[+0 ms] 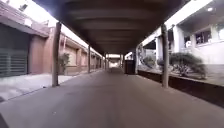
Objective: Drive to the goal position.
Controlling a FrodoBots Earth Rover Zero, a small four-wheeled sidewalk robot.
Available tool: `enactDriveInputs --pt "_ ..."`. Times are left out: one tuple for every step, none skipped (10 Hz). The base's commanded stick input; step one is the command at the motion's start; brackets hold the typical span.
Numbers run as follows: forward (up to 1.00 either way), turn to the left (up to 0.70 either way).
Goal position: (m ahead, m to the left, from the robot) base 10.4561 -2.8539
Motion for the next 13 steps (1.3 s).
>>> enactDriveInputs --pt "0.70 0.00" --pt "0.70 0.00" --pt "0.70 0.00" --pt "0.70 0.00" --pt "0.70 0.00" --pt "0.70 0.00" --pt "0.70 0.00" --pt "0.70 0.00" --pt "0.70 0.00" --pt "0.70 0.00" --pt "0.70 0.00" --pt "0.70 0.00" --pt "0.70 0.00"
